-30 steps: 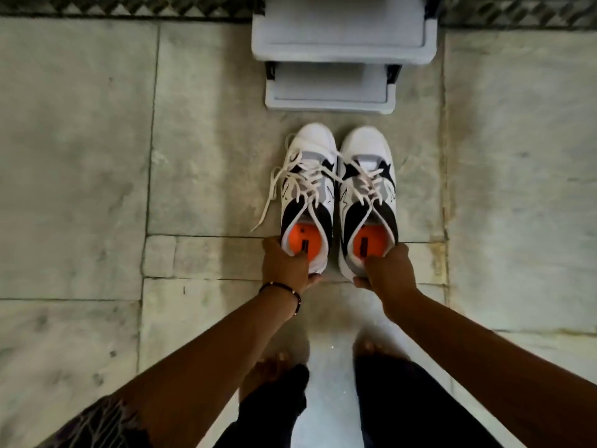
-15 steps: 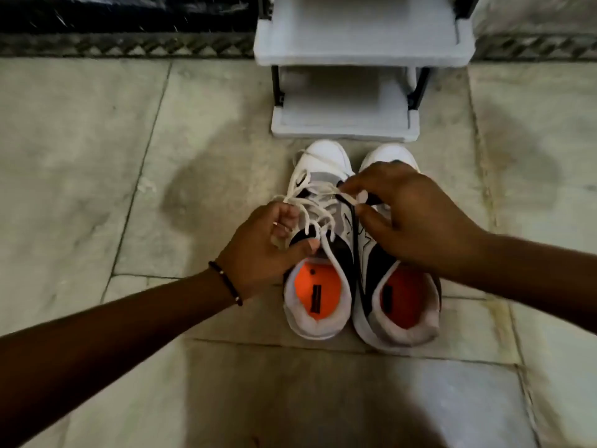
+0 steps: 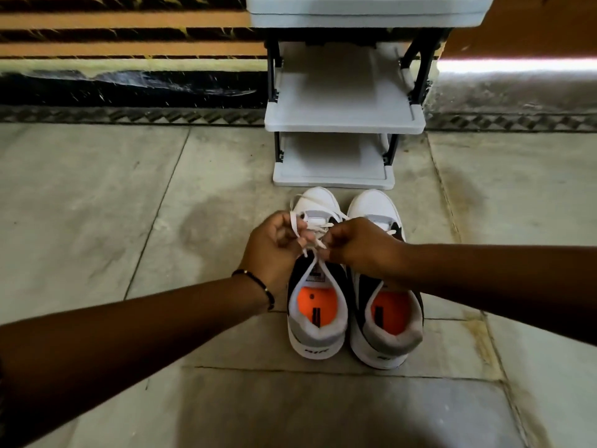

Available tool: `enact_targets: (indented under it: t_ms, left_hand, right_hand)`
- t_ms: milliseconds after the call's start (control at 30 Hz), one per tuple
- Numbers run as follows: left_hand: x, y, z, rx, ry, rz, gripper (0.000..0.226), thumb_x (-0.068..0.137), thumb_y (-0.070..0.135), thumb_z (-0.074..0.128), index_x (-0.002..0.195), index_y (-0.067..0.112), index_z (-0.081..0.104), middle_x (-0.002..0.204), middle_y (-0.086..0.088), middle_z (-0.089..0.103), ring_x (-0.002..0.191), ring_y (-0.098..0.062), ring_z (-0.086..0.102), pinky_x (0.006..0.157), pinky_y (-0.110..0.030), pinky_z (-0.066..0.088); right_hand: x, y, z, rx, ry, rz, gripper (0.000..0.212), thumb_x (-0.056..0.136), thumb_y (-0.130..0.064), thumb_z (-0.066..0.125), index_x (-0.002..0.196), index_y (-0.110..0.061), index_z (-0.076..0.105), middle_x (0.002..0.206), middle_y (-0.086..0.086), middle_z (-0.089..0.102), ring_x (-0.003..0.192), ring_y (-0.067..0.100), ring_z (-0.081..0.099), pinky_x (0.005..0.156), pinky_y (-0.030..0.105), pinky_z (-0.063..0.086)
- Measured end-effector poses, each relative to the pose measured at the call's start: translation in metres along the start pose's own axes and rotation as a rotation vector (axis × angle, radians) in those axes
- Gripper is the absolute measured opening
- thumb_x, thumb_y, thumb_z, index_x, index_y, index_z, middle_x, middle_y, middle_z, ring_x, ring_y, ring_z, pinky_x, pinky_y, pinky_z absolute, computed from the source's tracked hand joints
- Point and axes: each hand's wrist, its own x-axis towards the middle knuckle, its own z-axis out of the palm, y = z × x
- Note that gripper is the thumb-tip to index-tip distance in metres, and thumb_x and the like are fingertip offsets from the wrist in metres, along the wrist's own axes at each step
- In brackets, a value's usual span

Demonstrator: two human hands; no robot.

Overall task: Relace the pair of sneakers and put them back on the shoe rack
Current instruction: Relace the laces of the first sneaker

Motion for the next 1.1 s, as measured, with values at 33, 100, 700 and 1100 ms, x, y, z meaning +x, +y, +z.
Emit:
enact_targets:
  t_ms: [33,100,700,1100]
  left_hand:
    - [0.003,0.008,-0.002,0.01,0.0,0.048,0.027,0.084,-0.01,0.05,0.081,0.017,0.055,0.076,0.0,0.064,0.065,0.006,0.064,0.062,-0.008,0.049]
    - [0.005,0.028,-0.005,-0.001,-0.025,0.118,0.021,0.085,-0.006,0.05,0.088,0.014,0.057,0.078,-0.003,0.064,0.061,0.003,0.064,0.057,-0.01,0.049]
    - [0.029,0.077,-0.014,0.509,-0.469,0.35,0.034,0.093,0.029,0.039,0.111,0.013,0.063,0.095,0.013,0.069,0.092,0.0,0.062,0.088,-0.017,0.048]
    - [0.029,0.056,-0.019,0.501,-0.758,-0.086,0.015,0.091,0.021,0.048,0.091,0.025,0.062,0.068,0.011,0.065,0.059,0.007,0.059,0.055,-0.012,0.045]
  right_hand:
    - [-0.002,0.0,-0.002,0.077,0.019,0.006,0.013,0.08,-0.011,0.068,0.067,-0.011,0.065,0.073,0.009,0.063,0.073,0.018,0.059,0.077,0.033,0.049]
    - [-0.008,-0.006,-0.007,0.202,0.037,-0.007,0.009,0.082,-0.006,0.063,0.073,-0.006,0.066,0.081,0.017,0.068,0.083,0.028,0.067,0.083,0.032,0.053]
    - [-0.016,-0.025,-0.031,0.425,-0.067,-0.099,0.012,0.085,-0.021,0.06,0.083,-0.014,0.07,0.07,0.019,0.049,0.053,0.014,0.041,0.058,0.031,0.033]
    - [-0.017,-0.023,-0.047,0.338,-0.077,-0.138,0.02,0.089,-0.019,0.056,0.083,-0.005,0.069,0.054,0.003,0.053,0.051,0.013,0.047,0.052,0.024,0.038]
